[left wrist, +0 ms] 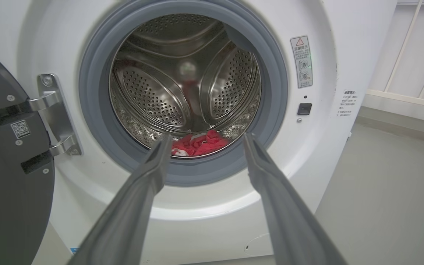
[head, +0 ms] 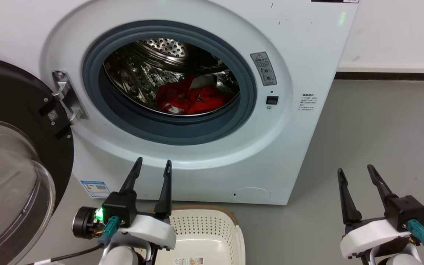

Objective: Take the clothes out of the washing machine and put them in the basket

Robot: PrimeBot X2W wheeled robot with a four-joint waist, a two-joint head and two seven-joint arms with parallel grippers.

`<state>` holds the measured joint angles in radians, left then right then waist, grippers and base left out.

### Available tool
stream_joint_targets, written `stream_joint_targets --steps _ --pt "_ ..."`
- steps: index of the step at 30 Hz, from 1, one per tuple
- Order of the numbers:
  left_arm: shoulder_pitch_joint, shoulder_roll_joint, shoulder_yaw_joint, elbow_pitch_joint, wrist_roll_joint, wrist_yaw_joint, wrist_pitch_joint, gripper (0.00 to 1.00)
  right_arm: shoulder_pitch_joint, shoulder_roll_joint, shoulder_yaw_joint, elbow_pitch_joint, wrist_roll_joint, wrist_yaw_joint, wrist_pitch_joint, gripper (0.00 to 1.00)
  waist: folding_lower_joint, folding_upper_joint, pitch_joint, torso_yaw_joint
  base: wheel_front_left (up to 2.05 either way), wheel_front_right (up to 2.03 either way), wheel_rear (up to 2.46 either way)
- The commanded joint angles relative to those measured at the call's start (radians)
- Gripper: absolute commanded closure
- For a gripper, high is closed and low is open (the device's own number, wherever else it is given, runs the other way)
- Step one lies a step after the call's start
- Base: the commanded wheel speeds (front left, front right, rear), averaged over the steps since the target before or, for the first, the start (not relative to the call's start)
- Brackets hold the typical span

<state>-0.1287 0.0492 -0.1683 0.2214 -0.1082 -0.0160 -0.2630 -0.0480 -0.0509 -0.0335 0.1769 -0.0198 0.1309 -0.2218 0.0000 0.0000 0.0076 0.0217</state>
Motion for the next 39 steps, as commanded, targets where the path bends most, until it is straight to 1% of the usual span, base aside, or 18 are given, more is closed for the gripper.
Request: stream_joint_targets --steps 1,7,9,17,20,25,33,39 --pt "-0.020 0.002 0.003 -0.006 0.005 0.006 -0.003 0.00 -0.008 0.001 0.004 -0.011 0.006 0.000 0.001 0.00 0.0000 0.0000 0.013 -0.006 0.00 0.00 0.00" --pt "-0.098 0.002 0.026 -0.010 0.008 0.014 -0.003 0.00 -0.042 0.001 0.025 -0.058 0.012 0.000 0.010 0.00 0.0000 0.0000 0.095 -0.033 0.00 0.00 0.00" --pt "-0.132 0.001 0.035 -0.002 0.010 0.010 -0.003 0.00 -0.053 0.001 0.031 -0.074 0.012 0.000 0.016 0.00 0.0000 0.0000 0.124 -0.045 0.00 0.00 0.00" --pt "-0.289 0.008 0.086 0.085 0.017 -0.005 -0.003 0.00 -0.102 0.001 0.053 -0.128 0.024 0.000 0.018 0.00 0.0000 0.0000 0.243 -0.100 0.00 0.00 0.00" --pt "-0.354 0.014 0.102 0.137 0.021 -0.008 -0.003 0.00 -0.120 0.001 0.059 -0.138 0.035 0.000 0.013 0.00 0.0000 0.0000 0.287 -0.118 0.00 0.00 0.00" --pt "-0.484 0.041 0.126 0.258 0.013 -0.028 -0.003 0.00 -0.154 0.002 0.077 -0.148 0.049 0.000 0.002 0.00 0.0000 0.0000 0.364 -0.150 0.00 0.00 0.00" --pt "-0.722 0.106 0.135 0.459 0.018 -0.053 -0.001 0.00 -0.206 0.002 0.111 -0.147 0.082 0.000 -0.024 0.00 0.0000 0.0000 0.494 -0.196 0.00 0.00 0.00" --pt "-0.919 0.154 0.121 0.604 0.021 -0.072 0.030 0.00 -0.246 0.002 0.138 -0.128 0.108 0.000 -0.037 0.00 0.0000 0.0000 0.585 -0.230 0.00 0.00 0.00"
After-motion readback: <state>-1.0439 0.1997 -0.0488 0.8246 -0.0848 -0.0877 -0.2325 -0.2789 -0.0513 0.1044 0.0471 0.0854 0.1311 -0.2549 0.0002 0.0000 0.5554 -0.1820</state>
